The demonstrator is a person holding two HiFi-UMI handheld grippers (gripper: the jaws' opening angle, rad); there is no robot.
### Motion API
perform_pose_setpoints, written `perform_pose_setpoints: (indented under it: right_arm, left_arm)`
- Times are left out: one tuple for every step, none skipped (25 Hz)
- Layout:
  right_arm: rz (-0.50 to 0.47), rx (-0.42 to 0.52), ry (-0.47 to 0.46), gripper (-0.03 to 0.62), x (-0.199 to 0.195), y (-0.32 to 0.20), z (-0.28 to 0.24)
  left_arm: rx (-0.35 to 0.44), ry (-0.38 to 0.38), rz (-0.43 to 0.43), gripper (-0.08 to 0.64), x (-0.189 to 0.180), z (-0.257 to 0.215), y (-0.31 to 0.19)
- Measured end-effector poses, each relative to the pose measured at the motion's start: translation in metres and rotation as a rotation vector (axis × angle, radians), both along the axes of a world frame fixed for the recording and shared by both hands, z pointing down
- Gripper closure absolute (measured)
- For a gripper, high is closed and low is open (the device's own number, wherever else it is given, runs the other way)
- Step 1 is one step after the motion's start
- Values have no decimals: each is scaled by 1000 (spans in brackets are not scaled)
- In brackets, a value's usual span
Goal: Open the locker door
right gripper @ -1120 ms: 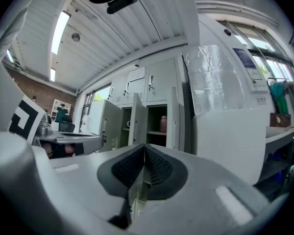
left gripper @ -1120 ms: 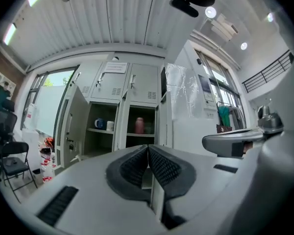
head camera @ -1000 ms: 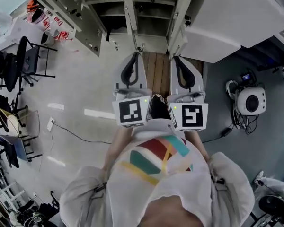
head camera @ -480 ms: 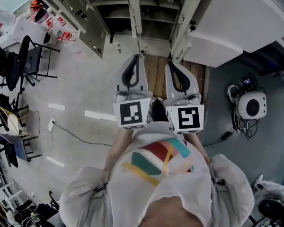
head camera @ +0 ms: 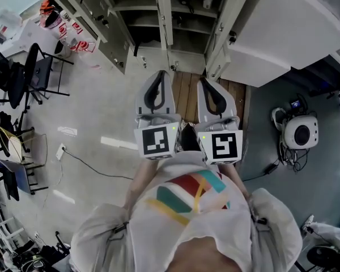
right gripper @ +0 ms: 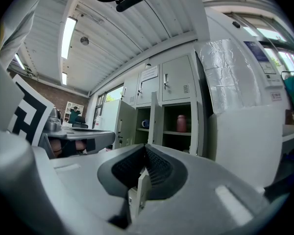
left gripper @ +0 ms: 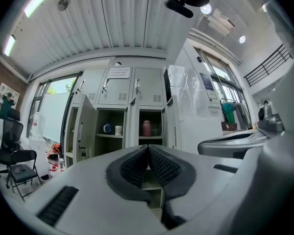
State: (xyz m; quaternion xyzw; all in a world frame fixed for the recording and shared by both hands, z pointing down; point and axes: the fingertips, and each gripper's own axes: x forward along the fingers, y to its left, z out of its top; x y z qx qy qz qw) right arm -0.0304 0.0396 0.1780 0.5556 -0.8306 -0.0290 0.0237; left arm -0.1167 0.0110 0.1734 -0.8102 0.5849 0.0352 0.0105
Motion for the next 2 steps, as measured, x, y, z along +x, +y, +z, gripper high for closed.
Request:
perform_pose_setpoints:
  right_arm:
    - [-1, -2, 1, 588, 0, 2, 1]
    - [-2, -4, 2, 588, -1, 4, 3]
  left_arm:
    - [-4, 0, -1, 544, -1, 1, 2]
    - [-9, 0, -2, 544, -1, 2, 4]
